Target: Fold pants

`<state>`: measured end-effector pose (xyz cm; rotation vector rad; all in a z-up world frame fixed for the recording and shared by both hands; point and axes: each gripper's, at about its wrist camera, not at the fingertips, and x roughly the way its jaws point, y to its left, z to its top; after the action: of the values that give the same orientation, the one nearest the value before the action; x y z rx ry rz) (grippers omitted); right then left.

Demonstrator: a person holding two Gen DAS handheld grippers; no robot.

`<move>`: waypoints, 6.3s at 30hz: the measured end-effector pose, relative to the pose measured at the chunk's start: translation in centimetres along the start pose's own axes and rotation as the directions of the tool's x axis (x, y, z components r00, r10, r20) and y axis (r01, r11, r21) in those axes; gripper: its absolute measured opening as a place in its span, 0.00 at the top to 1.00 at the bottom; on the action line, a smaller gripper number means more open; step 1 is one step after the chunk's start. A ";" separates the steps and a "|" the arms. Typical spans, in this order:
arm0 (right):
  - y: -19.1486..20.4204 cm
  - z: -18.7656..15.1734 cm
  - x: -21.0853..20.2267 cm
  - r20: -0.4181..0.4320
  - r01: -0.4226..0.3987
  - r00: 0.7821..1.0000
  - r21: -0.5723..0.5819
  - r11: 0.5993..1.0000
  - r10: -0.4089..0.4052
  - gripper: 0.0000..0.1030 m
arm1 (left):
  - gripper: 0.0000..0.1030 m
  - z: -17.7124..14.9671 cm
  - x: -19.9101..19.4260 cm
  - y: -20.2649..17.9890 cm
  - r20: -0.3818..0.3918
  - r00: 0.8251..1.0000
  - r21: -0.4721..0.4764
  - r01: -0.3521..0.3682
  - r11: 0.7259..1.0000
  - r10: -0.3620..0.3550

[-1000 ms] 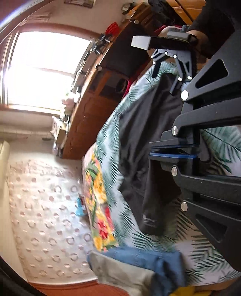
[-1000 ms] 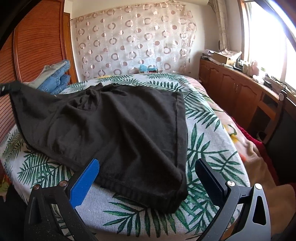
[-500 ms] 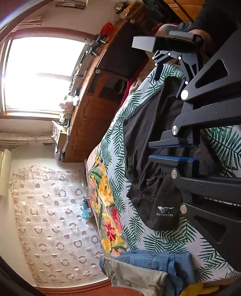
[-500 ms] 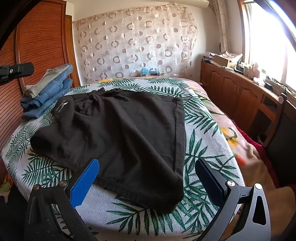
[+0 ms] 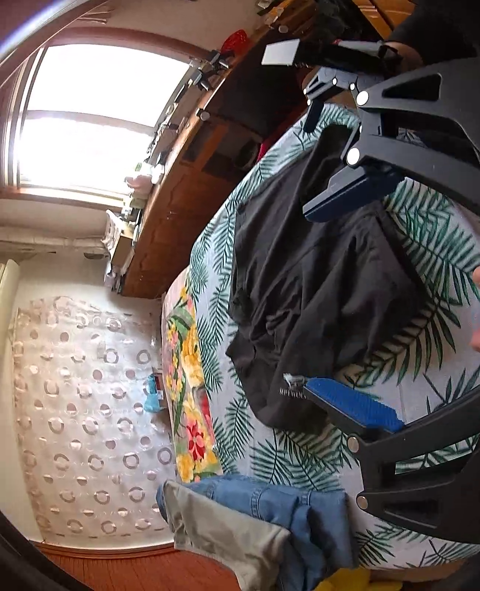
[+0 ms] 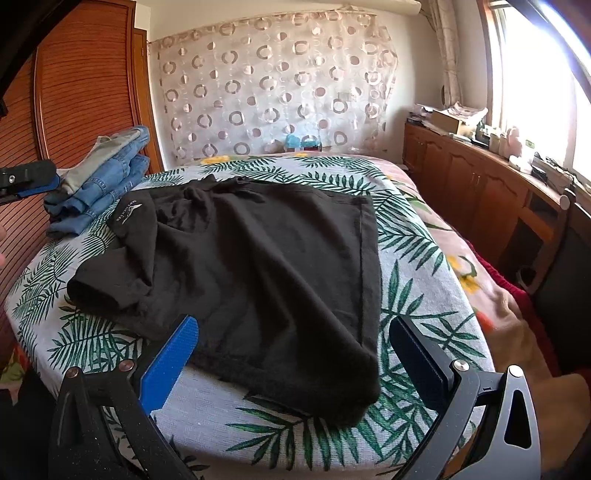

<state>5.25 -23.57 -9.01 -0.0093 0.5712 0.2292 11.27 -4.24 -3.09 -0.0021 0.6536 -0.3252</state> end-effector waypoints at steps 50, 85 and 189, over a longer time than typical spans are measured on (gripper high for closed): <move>5.7 4.5 4.1 -0.050 -0.313 0.950 -0.132 0.941 0.309 0.97 | 0.16 -5.9 0.8 4.0 -0.030 0.995 -0.119 -0.093 0.989 0.090; 6.8 4.5 5.7 -0.173 -0.300 0.948 -0.213 0.930 0.267 0.93 | 0.16 -7.2 3.4 2.9 -0.146 0.977 -0.015 -0.160 0.987 0.156; 1.3 4.2 -0.1 -0.089 -0.197 0.977 -0.032 0.980 0.194 0.61 | 0.16 -3.7 3.0 0.4 -0.060 0.997 -0.026 -0.058 0.998 0.057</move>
<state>7.11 -21.98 -5.30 -0.0026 0.6536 0.4336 11.41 -4.33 -7.82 -0.0003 0.7151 -0.2616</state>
